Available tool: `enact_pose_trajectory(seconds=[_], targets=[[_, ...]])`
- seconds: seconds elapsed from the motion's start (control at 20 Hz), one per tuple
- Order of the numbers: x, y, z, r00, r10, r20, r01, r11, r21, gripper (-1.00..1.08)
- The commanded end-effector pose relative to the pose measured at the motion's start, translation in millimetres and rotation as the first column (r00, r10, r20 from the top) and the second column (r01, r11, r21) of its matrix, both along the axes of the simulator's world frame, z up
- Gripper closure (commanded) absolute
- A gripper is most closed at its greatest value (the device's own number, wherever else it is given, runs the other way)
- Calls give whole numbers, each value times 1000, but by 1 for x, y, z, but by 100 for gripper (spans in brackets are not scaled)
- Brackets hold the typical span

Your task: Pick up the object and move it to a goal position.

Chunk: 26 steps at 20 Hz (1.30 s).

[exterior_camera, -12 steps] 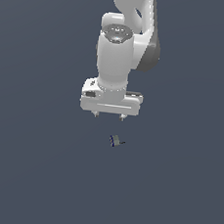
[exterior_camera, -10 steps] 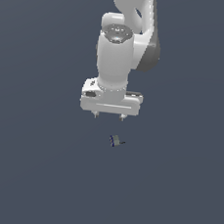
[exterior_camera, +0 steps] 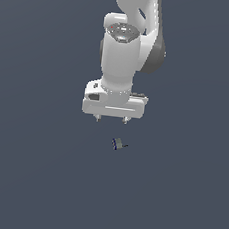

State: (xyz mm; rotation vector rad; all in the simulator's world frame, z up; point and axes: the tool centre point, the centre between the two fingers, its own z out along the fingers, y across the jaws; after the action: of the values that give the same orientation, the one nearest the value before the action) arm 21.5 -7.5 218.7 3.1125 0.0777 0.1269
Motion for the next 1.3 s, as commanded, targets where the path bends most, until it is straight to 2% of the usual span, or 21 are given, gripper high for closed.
enact_pose_trajectory(seconds=[0.0,0.35,0.75,1.0,1.25], targets=[[0,0,0,1000,5,1,-5,1000,-2,-92],[1,2,-4,999,-34,-1,34,999,5,-92],[1,8,-19,989,-151,-9,151,988,21,-92],[1,13,-32,965,-261,-19,262,965,34,-92],[1,19,-48,922,-385,-32,386,921,44,-92]])
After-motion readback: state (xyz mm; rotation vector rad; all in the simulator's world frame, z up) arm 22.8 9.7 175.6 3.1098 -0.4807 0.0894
